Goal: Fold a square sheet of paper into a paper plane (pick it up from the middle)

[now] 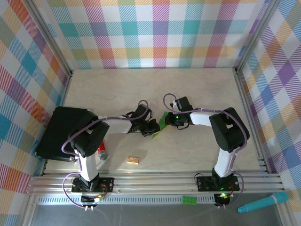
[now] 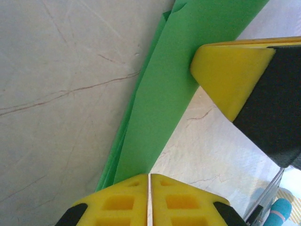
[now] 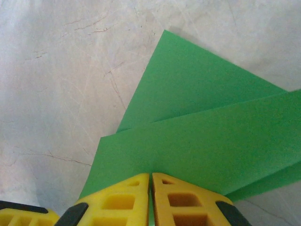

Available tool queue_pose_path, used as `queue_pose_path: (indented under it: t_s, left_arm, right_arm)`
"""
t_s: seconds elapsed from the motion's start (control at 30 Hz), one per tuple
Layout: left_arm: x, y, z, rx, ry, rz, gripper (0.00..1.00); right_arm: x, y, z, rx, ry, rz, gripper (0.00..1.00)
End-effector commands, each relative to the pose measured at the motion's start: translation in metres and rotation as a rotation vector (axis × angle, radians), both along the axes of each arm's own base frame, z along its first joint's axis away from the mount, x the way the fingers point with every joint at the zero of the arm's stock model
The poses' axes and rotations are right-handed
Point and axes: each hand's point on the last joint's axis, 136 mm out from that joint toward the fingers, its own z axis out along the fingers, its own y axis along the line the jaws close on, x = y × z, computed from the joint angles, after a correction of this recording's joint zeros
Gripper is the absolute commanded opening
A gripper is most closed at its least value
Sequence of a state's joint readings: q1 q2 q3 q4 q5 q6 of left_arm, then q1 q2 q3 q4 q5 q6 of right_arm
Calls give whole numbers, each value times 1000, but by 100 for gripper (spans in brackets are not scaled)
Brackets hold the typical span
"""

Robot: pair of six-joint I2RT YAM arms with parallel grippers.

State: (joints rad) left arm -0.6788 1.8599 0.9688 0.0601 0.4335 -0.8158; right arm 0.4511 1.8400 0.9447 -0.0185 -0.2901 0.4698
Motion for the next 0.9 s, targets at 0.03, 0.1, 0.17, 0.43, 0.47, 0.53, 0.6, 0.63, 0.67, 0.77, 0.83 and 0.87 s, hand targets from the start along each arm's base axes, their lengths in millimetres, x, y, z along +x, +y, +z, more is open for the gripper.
queue_pose_path:
  t_s: [0.03,0.1,0.17,0.43,0.47,0.53,0.6,0.63,0.67,0.77,0.83,0.87]
  left_arm:
    - [-7,3,-15,24,27,-7,10]
    - [-8,6,-19,37,34,-5,9]
    - [-10,8,-23,48,42,-4,9]
    - [-15,16,-36,83,76,8,8]
    - [-16,17,-38,85,82,6,8]
    - [-19,17,-41,90,95,4,7]
    - [-20,17,-42,88,103,-1,7]
    - [-21,17,-44,89,108,-2,7]
    - [-22,17,-45,88,113,-5,7]
    - [-23,16,-46,85,122,-10,6]
    - [-23,16,-46,83,124,-13,6]
    - [-24,16,-47,82,124,-15,6]
  right_arm:
    - [-15,-22,-30,-90,78,-32,13]
    - [-15,-23,-30,-91,79,-33,13]
    - [-15,-23,-30,-91,77,-35,13]
    - [-12,-22,-21,-78,59,-32,13]
    - [-11,-21,-16,-68,51,-28,13]
    - [-7,-15,2,-37,25,-19,14]
    - [-4,-10,20,-16,-5,-9,15]
    - [-2,-8,30,-10,-25,-5,16]
    - [0,-6,37,-12,-39,-2,16]
    - [6,-7,50,-33,-72,-13,20]
    - [11,-8,50,-46,-79,-21,20]
    - [12,-7,49,-50,-76,-18,20]
